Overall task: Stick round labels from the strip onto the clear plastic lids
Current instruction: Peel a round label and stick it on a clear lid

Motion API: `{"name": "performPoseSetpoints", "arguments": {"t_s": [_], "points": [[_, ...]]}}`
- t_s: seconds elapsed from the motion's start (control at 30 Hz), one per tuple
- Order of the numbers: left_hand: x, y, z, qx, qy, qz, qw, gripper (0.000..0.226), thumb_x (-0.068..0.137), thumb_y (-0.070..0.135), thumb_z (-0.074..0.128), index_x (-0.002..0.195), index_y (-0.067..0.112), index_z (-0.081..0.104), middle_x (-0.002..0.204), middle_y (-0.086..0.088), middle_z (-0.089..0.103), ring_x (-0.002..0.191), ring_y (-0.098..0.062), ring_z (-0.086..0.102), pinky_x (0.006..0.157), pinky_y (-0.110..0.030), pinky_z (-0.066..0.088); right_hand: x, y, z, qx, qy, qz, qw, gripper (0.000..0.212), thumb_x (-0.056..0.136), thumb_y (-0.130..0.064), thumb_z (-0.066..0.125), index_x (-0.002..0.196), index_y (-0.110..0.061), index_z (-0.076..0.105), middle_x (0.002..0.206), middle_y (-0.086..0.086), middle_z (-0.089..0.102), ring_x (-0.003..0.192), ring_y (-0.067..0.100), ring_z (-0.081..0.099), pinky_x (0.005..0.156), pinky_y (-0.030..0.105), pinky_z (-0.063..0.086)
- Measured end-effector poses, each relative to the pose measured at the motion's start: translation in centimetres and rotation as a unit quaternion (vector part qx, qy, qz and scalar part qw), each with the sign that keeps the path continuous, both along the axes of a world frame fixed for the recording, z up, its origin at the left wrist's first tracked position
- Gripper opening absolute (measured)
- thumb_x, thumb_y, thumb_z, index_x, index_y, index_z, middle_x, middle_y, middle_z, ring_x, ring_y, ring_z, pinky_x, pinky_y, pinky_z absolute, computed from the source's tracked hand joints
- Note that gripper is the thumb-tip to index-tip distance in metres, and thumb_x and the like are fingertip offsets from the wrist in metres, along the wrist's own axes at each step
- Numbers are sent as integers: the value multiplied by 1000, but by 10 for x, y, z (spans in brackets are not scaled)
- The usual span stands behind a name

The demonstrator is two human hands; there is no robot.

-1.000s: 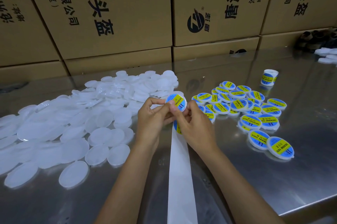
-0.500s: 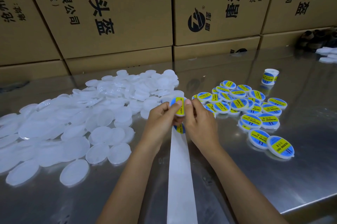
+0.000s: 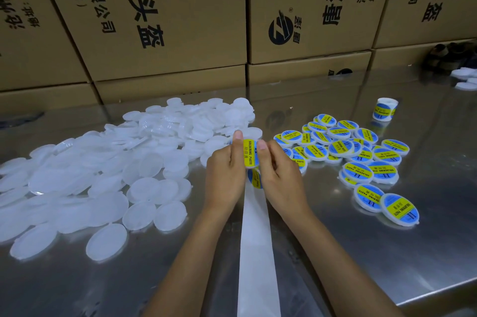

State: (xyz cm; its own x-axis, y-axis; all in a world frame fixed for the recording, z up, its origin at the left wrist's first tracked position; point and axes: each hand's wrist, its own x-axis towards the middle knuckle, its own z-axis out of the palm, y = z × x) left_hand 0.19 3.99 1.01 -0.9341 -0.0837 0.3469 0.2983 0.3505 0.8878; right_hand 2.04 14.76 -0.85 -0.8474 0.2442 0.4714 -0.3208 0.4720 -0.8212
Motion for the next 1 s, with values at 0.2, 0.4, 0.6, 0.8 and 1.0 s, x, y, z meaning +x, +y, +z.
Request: {"name": "performPoseSetpoints", "arguments": {"t_s": [0.2, 0.4, 0.6, 0.8, 1.0], "points": [[2, 1, 3, -41, 28, -18, 999, 65, 107, 46, 34, 62, 5, 54, 56, -10, 60, 65, -29, 60, 66, -51, 48, 1, -1, -1, 61, -36, -73, 995, 59, 89, -73, 36, 61, -22, 42, 52, -8, 45, 52, 13, 42, 51, 30, 32], [1, 2, -2, -85, -5, -32, 996, 64, 101, 62, 39, 55, 18, 45, 45, 8, 44, 51, -10, 42, 56, -32, 34, -1, -1, -1, 55, -33, -91, 994, 54, 100, -57, 31, 55, -30, 44, 51, -10, 51, 54, 13, 46, 54, 31, 31], [0, 0, -4, -159, 6, 2, 987, 67, 98, 65, 36, 53, 17, 45, 53, 0, 51, 63, -24, 52, 59, -34, 36, 0, 0, 0, 10, -29, -38, 999, 55, 104, -48, 32, 55, -23, 38, 51, -4, 47, 61, 21, 51, 60, 37, 40], [-3, -6, -5, -157, 73, 49, 984, 65, 107, 45, 26, 92, -5, 65, 82, -25, 65, 82, -44, 61, 73, -45, 46, 4, -4, 6, -130, -32, 71, 988, 54, 102, -41, 48, 52, -25, 35, 46, -14, 37, 48, 2, 35, 50, 13, 30], [-2, -1, -4, -130, 36, 58, 989, 68, 106, 51, 26, 79, 4, 66, 69, -11, 66, 76, -34, 63, 67, -42, 47, 3, -8, 1, -79, -46, 78, 993, 45, 102, -39, 47, 62, -22, 36, 47, -15, 39, 49, 4, 38, 52, 15, 32]]}}
